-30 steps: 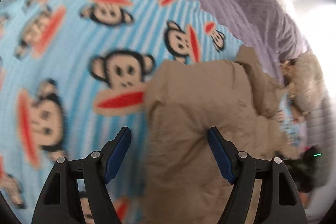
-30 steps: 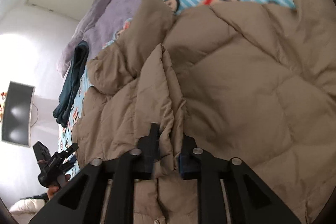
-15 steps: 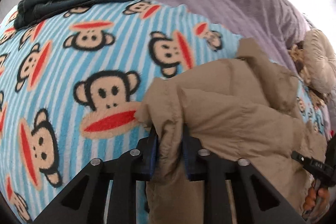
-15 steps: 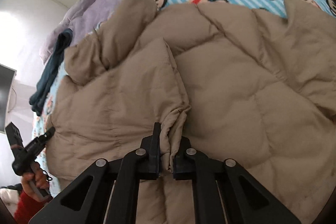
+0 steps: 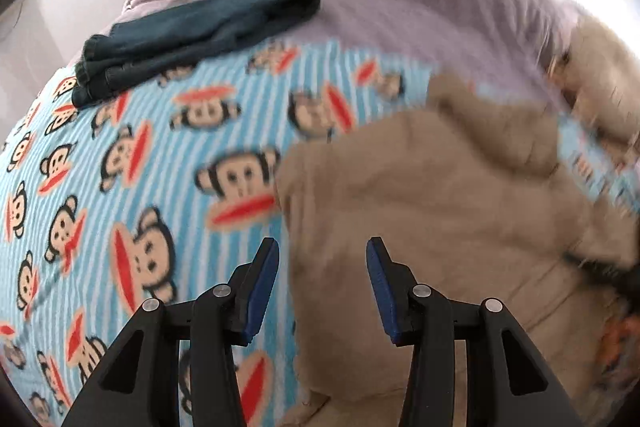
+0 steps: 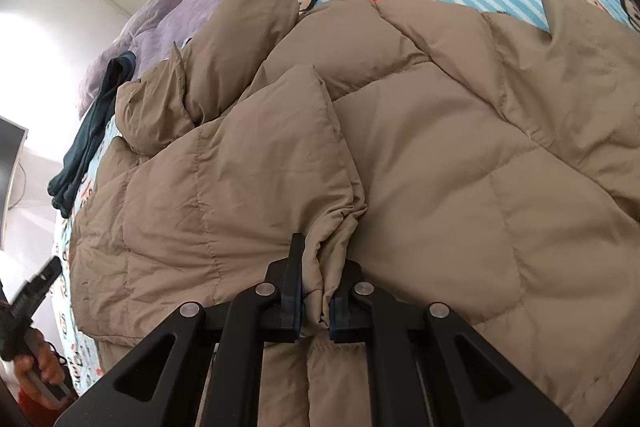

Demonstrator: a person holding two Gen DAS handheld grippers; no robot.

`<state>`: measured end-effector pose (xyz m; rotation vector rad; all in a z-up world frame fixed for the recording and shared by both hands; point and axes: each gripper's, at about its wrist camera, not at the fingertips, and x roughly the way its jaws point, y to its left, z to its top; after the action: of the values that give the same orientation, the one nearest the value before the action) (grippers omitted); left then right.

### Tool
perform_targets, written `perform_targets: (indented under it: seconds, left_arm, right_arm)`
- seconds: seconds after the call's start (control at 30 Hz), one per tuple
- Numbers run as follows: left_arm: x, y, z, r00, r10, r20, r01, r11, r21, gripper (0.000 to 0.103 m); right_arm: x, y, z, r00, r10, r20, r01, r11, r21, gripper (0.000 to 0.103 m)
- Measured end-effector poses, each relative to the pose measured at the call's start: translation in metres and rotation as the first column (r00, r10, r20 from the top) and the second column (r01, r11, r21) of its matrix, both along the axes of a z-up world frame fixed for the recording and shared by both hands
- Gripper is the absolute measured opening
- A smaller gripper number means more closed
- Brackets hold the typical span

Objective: Fold large clothes

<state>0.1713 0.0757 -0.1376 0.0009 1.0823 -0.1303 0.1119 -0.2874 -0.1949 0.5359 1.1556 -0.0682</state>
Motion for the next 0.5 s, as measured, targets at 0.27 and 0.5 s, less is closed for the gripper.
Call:
perform_targets:
  seconds: [0.27, 0.5]
  left_arm:
    - [-0.003, 0.002, -0.035, 0.999, 0.040, -0.028, -0.039, 0.999, 0.027, 0.048]
    - [-0.008, -0.004, -0.011, 0.998, 0.053, -0.033, -0.050, 0.996, 0.080, 0.048]
  right_arm:
    - [-0.018, 0.002, 0.019, 0.993, 0.115, 0.017, -0.109, 0.976, -0.191, 0.018]
    - [-0.041, -0.020, 0.036, 0.998, 0.052, -0.016, -0.055, 0.975, -0.218, 0.022]
